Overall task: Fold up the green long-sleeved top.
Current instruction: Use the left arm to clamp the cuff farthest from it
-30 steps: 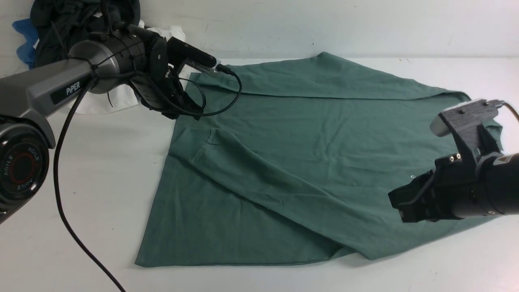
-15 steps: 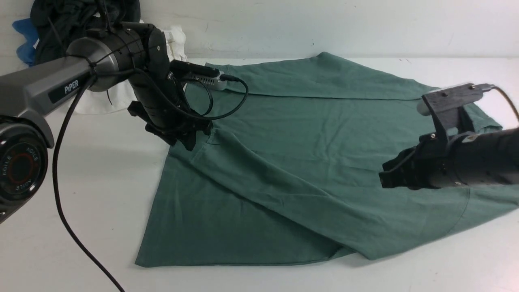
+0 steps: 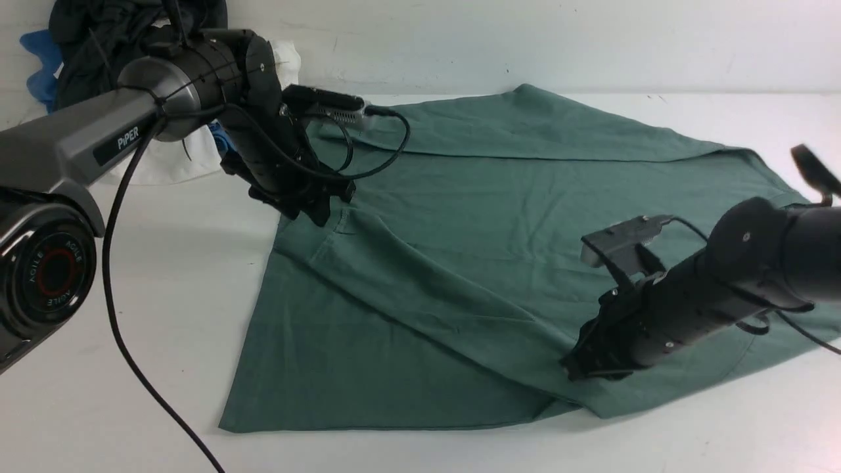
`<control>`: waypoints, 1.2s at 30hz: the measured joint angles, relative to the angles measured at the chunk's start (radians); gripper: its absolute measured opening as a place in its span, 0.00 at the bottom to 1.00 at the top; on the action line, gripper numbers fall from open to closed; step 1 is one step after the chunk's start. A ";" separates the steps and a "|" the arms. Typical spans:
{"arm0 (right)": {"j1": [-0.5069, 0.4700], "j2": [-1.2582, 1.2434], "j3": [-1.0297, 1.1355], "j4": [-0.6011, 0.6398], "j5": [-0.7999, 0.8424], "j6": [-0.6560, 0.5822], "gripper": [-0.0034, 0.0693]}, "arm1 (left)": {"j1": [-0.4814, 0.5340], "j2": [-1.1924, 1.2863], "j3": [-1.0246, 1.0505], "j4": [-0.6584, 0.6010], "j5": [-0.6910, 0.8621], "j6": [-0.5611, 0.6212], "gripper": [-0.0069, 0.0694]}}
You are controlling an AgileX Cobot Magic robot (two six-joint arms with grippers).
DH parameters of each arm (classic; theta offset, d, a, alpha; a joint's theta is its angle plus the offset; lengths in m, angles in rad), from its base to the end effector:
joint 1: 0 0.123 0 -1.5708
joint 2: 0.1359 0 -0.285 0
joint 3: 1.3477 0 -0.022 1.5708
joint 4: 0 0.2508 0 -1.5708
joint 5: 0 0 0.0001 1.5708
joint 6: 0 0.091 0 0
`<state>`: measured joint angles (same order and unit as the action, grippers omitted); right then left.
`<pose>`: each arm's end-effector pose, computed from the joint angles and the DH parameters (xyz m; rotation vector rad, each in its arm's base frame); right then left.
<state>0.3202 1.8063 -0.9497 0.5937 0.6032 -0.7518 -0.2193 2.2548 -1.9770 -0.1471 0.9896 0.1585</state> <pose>0.2974 0.1291 0.1470 -0.8528 2.7040 0.4766 0.4792 -0.1182 0.2082 0.4396 2.7133 -0.2076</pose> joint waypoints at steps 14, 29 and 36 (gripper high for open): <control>0.060 -0.143 0.029 -0.297 0.015 0.312 0.04 | 0.013 0.025 -0.038 -0.019 -0.256 -0.119 0.47; 0.299 0.053 0.025 -0.094 -0.408 0.096 0.04 | 0.091 0.264 -0.386 -0.197 -0.282 -0.101 0.61; 0.338 0.057 -0.001 -0.094 -0.281 -0.080 0.04 | 0.107 0.300 -0.418 -0.190 -0.284 -0.052 0.72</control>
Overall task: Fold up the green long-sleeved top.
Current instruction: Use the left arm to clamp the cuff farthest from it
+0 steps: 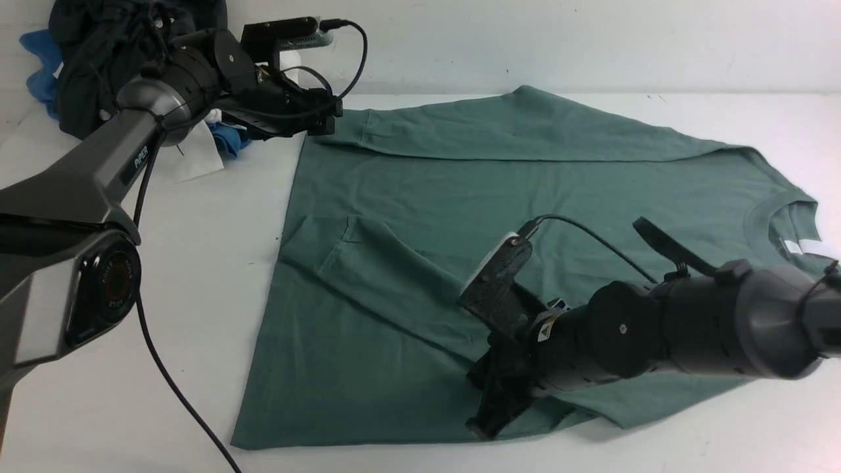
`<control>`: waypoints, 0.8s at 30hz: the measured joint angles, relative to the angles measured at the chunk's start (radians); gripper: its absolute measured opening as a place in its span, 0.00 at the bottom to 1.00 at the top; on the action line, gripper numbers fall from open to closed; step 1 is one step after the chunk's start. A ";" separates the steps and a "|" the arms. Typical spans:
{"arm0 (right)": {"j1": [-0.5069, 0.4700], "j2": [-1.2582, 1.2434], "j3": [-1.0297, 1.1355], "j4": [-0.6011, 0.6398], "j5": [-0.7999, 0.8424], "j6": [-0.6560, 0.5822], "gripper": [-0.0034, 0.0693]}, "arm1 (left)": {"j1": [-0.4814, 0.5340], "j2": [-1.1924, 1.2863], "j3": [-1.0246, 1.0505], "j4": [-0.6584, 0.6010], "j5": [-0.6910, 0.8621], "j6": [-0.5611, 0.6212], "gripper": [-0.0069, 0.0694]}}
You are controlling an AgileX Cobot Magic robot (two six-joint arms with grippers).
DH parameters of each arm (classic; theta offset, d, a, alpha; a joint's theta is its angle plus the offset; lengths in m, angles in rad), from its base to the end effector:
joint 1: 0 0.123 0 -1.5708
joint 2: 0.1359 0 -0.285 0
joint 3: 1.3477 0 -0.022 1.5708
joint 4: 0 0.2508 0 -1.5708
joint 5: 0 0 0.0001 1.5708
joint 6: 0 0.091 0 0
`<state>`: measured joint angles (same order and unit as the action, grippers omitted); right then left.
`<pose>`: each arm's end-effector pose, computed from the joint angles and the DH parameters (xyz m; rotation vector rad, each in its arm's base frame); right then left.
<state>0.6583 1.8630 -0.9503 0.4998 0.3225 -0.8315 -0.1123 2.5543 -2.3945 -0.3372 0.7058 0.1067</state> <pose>0.2640 0.2217 0.1323 -1.3480 2.3335 0.2992 0.5674 -0.0837 0.1904 0.0613 2.3296 -0.3850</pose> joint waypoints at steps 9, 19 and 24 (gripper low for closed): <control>0.028 -0.099 0.027 0.044 0.213 -0.069 0.04 | 0.009 0.057 0.000 -0.003 -0.028 0.061 0.68; 0.028 -0.229 0.032 0.062 0.184 -0.083 0.04 | 0.010 0.097 0.000 -0.029 -0.077 0.062 0.39; 0.028 -0.229 0.032 0.063 0.185 -0.078 0.04 | 0.010 0.096 -0.021 -0.030 -0.041 0.089 0.13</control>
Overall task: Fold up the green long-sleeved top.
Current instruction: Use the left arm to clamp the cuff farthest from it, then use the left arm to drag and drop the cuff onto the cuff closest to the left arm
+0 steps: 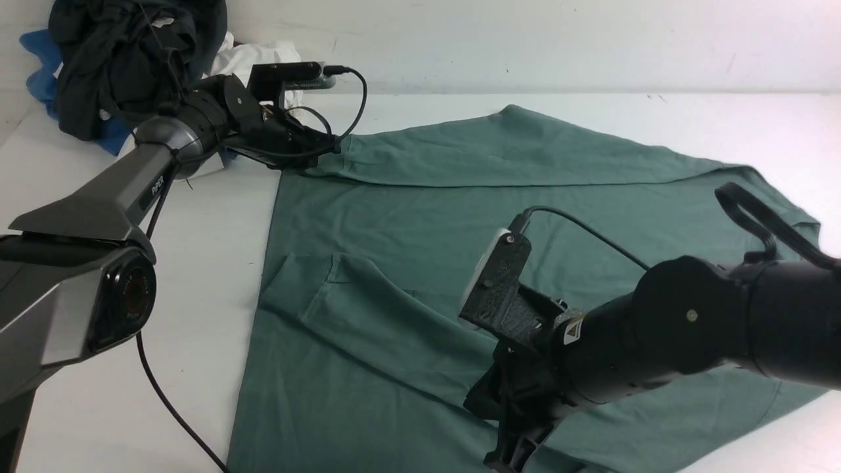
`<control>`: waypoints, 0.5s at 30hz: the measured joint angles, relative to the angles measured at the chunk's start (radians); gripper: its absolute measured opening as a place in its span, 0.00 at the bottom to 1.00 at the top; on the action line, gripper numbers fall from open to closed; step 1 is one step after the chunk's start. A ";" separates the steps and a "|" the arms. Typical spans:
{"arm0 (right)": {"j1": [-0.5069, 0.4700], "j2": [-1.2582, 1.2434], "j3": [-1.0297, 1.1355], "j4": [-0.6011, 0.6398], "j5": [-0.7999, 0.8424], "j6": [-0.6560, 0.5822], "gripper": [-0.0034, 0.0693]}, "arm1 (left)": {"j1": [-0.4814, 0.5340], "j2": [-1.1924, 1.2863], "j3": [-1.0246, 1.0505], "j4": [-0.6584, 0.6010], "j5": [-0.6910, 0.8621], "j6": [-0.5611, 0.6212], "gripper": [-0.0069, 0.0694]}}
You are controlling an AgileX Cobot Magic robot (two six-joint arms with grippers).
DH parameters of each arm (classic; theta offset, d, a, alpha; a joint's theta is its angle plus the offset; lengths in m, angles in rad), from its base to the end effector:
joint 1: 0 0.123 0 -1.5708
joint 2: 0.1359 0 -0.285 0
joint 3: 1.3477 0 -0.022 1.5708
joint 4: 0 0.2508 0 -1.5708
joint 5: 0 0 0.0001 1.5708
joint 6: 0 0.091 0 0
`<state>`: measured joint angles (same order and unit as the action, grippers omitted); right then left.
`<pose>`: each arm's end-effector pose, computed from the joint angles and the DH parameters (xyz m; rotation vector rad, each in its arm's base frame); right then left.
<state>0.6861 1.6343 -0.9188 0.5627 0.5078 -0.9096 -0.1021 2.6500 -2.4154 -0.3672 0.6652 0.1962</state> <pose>0.2284 0.2176 0.1957 -1.4511 2.2155 0.4407 0.5764 -0.0794 0.1447 0.1154 2.3514 -0.3605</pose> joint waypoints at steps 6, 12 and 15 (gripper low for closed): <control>-0.014 -0.049 0.000 -0.080 0.022 0.103 0.04 | 0.000 -0.078 -0.142 -0.013 0.265 0.017 0.09; -0.115 -0.126 0.001 -0.227 0.113 0.256 0.04 | 0.000 -0.175 -0.260 -0.021 0.558 -0.016 0.09; -0.187 -0.170 0.003 -0.296 0.161 0.333 0.04 | -0.004 -0.249 -0.174 -0.021 0.568 -0.063 0.09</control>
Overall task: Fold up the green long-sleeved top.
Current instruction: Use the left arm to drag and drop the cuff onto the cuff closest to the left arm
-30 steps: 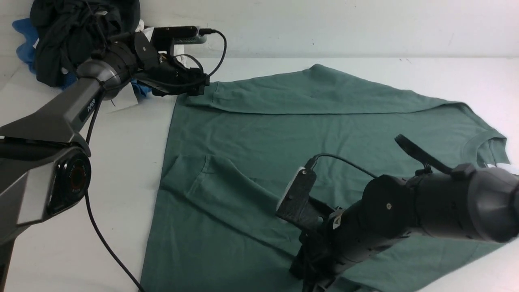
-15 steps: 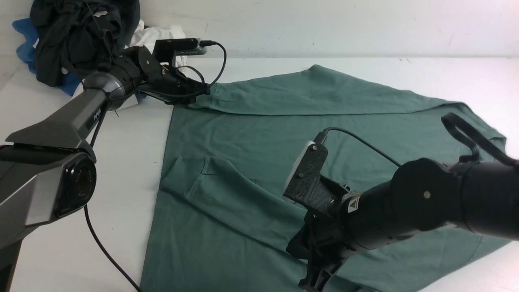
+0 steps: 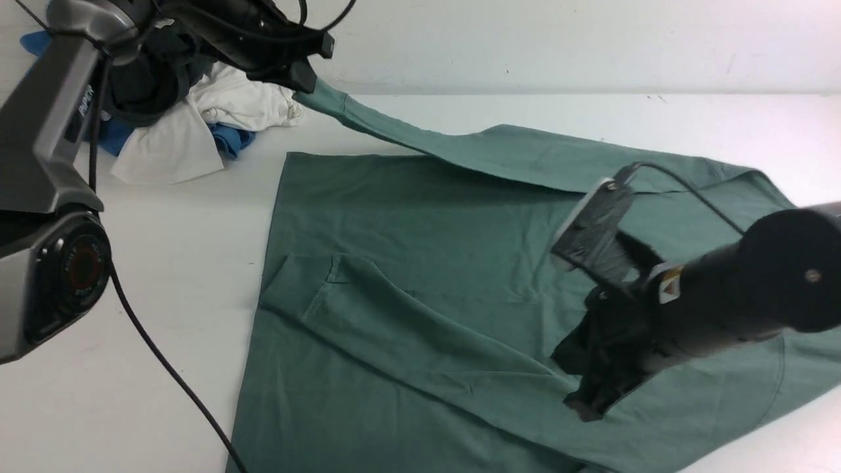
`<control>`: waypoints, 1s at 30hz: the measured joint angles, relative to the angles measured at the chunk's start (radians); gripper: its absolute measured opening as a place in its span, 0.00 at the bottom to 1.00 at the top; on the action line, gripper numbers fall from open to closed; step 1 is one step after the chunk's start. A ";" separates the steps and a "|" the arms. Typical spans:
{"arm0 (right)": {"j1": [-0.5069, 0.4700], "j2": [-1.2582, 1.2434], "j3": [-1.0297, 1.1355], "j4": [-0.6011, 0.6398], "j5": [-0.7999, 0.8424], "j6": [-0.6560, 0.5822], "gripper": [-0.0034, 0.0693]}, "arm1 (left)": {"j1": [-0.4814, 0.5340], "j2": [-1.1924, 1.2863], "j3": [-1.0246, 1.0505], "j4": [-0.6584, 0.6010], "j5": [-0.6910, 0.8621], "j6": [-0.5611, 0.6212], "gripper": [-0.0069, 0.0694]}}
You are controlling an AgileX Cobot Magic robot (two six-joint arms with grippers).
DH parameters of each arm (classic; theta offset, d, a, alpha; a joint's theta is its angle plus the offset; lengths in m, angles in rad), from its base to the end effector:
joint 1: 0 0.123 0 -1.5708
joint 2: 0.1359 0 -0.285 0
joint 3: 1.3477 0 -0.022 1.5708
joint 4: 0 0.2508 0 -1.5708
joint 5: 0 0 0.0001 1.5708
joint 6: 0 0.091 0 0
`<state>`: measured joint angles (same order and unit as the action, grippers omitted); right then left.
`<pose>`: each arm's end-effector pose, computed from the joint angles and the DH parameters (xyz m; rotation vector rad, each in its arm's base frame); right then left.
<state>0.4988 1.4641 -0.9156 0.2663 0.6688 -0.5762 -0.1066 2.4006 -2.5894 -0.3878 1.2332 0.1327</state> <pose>0.2408 0.1481 0.2354 -1.1705 2.4156 0.2617 0.5139 -0.0877 0.3063 0.2809 2.4687 -0.5012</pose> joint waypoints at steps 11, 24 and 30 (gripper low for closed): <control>-0.190 -0.118 0.000 -0.076 0.031 0.119 0.04 | -0.141 -0.321 0.851 0.067 -0.012 0.069 0.09; -0.196 -0.119 0.000 -0.068 -0.003 0.122 0.04 | -0.143 -0.505 0.876 0.117 -0.017 0.069 0.11; -0.196 -0.119 0.002 -0.052 0.000 0.122 0.04 | -0.143 -0.438 0.981 0.186 -0.022 0.072 0.23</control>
<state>0.3030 1.3448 -0.9141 0.2146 0.6687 -0.4546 -0.2497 1.9628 -1.6084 -0.2019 1.2109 0.2049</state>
